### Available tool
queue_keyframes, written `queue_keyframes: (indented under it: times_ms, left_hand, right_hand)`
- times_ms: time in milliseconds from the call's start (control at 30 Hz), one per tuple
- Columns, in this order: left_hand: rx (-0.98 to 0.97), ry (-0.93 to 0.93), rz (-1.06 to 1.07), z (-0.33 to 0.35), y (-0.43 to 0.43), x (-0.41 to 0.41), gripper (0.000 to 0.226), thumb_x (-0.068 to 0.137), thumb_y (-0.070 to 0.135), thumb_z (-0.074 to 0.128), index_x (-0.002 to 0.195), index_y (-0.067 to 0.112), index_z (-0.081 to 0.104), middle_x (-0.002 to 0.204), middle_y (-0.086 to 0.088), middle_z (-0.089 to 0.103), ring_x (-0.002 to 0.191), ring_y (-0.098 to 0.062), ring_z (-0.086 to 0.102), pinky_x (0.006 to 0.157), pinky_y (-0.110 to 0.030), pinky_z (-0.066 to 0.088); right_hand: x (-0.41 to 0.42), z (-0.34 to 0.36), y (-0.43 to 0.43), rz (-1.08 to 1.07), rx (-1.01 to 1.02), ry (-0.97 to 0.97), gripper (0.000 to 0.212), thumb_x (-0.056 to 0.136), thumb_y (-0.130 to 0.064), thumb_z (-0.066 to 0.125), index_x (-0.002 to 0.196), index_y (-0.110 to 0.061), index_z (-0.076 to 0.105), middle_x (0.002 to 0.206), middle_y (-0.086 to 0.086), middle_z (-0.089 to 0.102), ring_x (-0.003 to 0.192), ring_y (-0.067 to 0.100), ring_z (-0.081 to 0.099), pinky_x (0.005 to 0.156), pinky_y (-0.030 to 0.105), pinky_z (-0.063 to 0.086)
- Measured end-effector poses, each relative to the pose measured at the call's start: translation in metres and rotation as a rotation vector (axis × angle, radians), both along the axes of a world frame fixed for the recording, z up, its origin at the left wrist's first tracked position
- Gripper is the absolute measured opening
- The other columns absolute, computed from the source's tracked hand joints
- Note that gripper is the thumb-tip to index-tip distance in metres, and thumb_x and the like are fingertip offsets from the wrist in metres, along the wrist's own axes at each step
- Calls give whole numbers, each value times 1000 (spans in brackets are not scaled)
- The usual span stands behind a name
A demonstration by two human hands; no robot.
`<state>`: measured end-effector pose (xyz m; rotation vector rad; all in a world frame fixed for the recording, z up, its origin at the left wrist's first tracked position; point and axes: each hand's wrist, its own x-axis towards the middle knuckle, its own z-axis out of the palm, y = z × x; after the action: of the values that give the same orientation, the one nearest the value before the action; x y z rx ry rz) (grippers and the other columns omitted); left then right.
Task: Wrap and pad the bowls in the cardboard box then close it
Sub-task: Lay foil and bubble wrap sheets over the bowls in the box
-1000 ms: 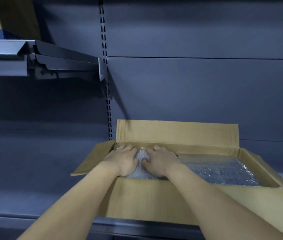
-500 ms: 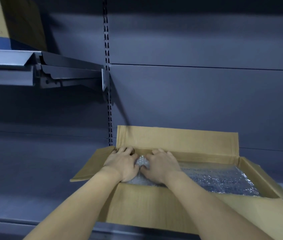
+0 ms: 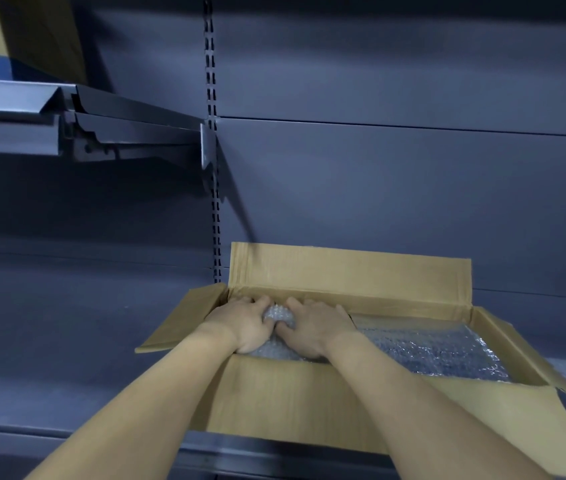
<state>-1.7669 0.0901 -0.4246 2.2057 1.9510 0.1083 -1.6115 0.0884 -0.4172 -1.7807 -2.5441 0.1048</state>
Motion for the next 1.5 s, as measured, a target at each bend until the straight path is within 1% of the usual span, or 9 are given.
queue_keyframes:
  times_ms: [267, 467, 533, 633, 733, 1000, 1233, 1367, 1500]
  left_hand:
    - [274, 149, -41, 6, -12, 2, 45, 98, 39, 37, 139, 22, 43, 143, -4, 38, 134, -26, 36, 103, -42, 40]
    - [277, -246, -135, 17, -21, -17, 34, 98, 24, 45, 129, 21, 58, 130, 3, 52, 123, -16, 49, 103, -29, 39]
    - [239, -129, -213, 23, -24, -34, 42, 95, 51, 46, 129, 31, 57, 133, 12, 52, 123, -11, 49, 104, -30, 39]
    - [112, 17, -287, 32, -32, -54, 87, 69, 92, 34, 139, 40, 45, 143, 18, 45, 129, -8, 43, 107, -35, 37]
    - [8, 119, -313, 35, -36, -56, 86, 72, 84, 47, 145, 39, 38, 149, 16, 39, 133, -11, 40, 108, -34, 36]
    - [-120, 314, -326, 47, -27, -44, 66, 87, 49, 66, 145, 41, 33, 149, 9, 33, 131, -20, 42, 107, -40, 39]
    - [-72, 518, -348, 47, -24, -39, 76, 85, 20, 71, 139, 47, 24, 142, 9, 28, 117, -20, 44, 81, -36, 44]
    - [-137, 323, -340, 47, -21, -48, 70, 86, 37, 70, 142, 48, 29, 147, 13, 28, 128, -18, 40, 102, -39, 43]
    - [-219, -23, -251, 58, -26, -58, 65, 86, 72, 50, 142, 39, 43, 149, 13, 39, 137, -12, 37, 115, -35, 30]
  right_hand:
    - [-1, -1, -4, -47, 57, -65, 55, 95, -60, 23, 134, -26, 40, 139, 10, 50, 128, 30, 44, 102, 52, 29]
    - [13, 5, -3, -15, 135, 202, 49, 97, -58, 27, 128, -28, 50, 136, 4, 52, 129, 24, 44, 103, 44, 34]
    - [24, 11, -1, 105, 73, 231, 54, 96, -63, 30, 139, -33, 43, 142, 0, 47, 135, 20, 40, 109, 40, 32]
    - [38, 17, -7, 263, -49, 127, 80, 81, -82, 29, 150, -41, 22, 153, -8, 32, 141, 15, 30, 115, 40, 28]
    - [42, 16, -12, 325, -136, -9, 95, 73, -89, 31, 153, -43, 6, 160, -12, 17, 145, 14, 21, 117, 40, 22]
    - [38, 18, -10, 301, -176, -200, 75, 99, -44, 46, 154, -39, -5, 164, -4, -3, 151, 18, 4, 117, 37, 10]
    - [39, 19, -10, 294, -164, -258, 77, 98, -42, 47, 153, -39, -7, 164, 0, -2, 150, 22, 7, 119, 39, 14]
    - [44, 21, -10, 286, -212, -208, 77, 97, -51, 43, 153, -39, -8, 164, -5, -3, 150, 21, 5, 119, 37, 13]
    - [49, 35, -2, 197, -270, 41, 93, 71, -93, 12, 152, -47, 3, 163, -14, 1, 151, 14, 2, 122, 41, 7]
